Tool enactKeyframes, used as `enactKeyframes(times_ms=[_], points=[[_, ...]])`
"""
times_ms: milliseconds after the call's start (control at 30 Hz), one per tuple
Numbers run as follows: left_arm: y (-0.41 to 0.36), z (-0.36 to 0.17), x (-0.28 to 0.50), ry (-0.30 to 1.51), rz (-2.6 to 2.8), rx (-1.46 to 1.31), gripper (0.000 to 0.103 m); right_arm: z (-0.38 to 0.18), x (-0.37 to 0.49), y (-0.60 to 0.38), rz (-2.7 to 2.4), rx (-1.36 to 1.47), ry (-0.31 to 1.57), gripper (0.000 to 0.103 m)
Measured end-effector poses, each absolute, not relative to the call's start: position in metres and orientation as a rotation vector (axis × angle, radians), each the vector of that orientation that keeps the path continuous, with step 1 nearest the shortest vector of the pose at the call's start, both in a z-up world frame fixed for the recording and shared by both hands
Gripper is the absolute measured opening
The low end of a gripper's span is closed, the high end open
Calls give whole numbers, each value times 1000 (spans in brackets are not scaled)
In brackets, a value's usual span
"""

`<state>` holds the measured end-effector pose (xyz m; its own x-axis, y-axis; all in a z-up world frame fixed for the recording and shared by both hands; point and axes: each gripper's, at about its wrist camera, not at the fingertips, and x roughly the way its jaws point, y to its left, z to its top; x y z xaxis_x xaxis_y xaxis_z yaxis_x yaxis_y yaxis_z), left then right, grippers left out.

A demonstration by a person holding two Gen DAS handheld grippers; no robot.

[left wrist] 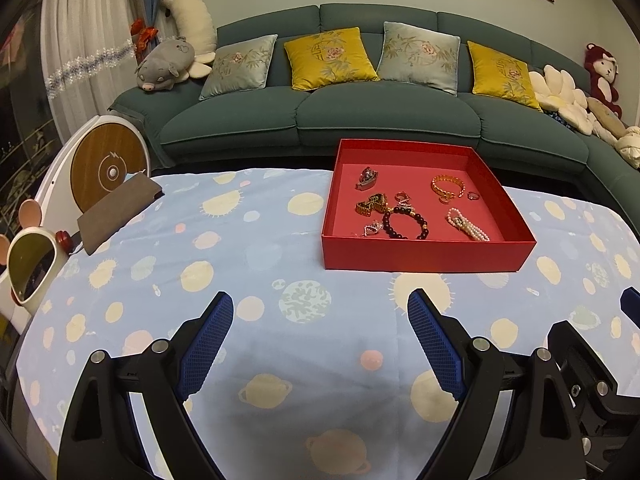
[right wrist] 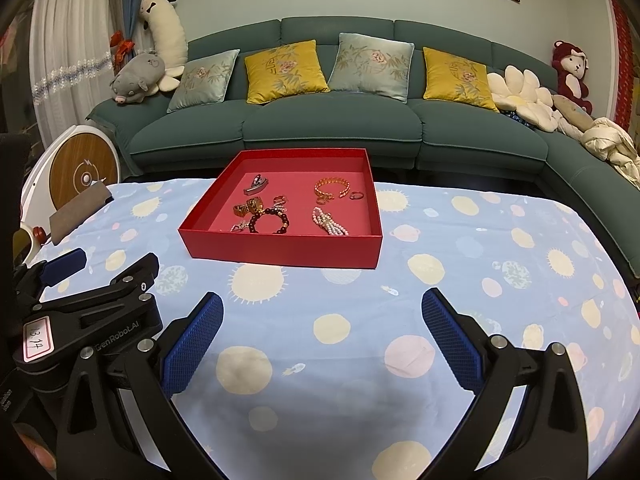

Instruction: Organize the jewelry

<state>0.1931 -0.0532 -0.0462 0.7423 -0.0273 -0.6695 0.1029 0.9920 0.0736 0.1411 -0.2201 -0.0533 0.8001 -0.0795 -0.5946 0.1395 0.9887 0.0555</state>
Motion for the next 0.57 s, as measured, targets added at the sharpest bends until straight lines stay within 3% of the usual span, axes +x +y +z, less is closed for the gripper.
enactKeyframes(times_ms=[567], points=[[-54, -48, 197, 747, -89, 91, 87, -57, 141, -218, -124, 110, 630, 97]])
